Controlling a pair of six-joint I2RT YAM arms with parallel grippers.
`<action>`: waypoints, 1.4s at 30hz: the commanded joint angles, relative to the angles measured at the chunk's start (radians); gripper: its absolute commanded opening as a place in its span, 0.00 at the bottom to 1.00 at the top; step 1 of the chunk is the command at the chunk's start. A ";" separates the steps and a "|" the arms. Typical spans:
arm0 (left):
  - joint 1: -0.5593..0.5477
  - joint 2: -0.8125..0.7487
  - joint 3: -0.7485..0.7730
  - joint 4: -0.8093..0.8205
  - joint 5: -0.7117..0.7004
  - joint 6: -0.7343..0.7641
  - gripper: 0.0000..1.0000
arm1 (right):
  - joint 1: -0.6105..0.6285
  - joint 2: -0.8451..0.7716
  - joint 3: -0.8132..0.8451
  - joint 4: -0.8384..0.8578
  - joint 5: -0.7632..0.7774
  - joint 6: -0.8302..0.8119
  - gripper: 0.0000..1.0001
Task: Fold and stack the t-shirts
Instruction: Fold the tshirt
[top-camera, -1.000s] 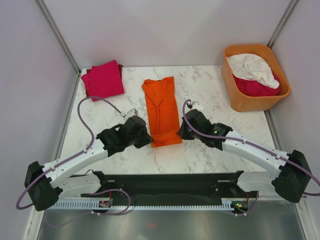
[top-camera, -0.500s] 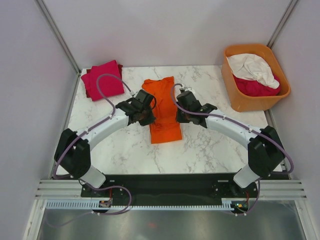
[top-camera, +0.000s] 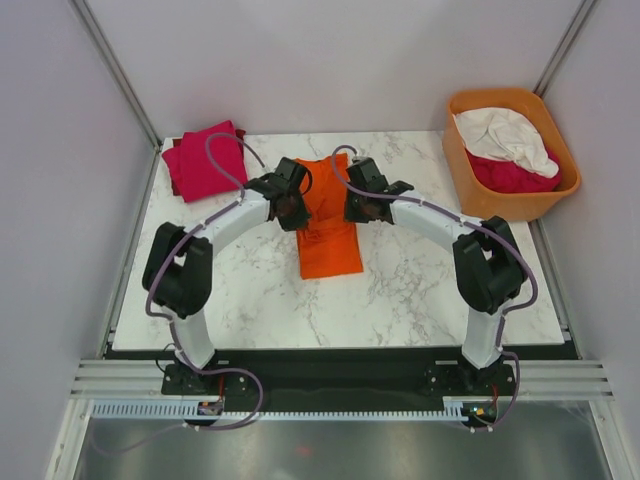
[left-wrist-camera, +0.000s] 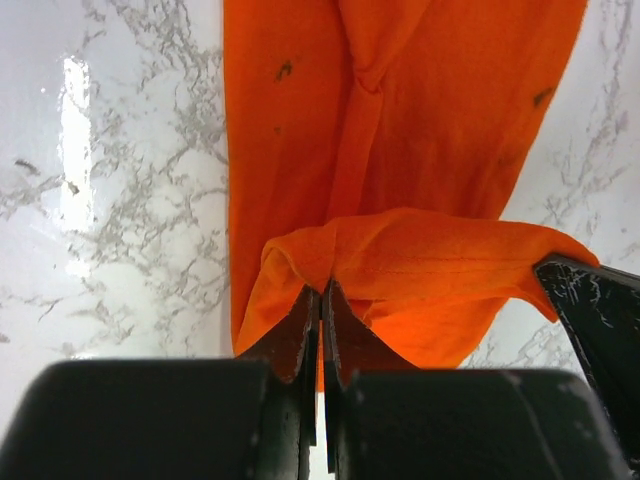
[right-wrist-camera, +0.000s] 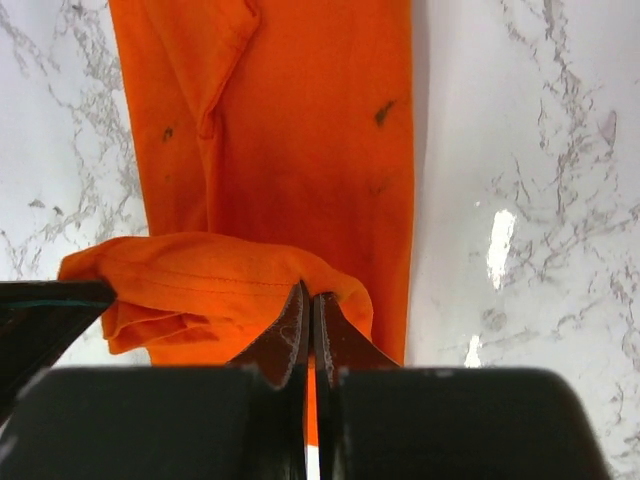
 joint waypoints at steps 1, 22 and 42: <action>0.023 0.072 0.070 0.007 0.028 0.040 0.03 | -0.020 0.065 0.081 0.002 0.010 0.002 0.03; 0.149 -0.096 -0.067 0.110 0.094 0.086 0.54 | -0.044 -0.053 -0.028 0.120 -0.252 -0.061 0.22; -0.023 -0.055 -0.307 0.302 0.120 -0.006 0.42 | 0.011 0.229 0.065 0.091 -0.288 -0.021 0.07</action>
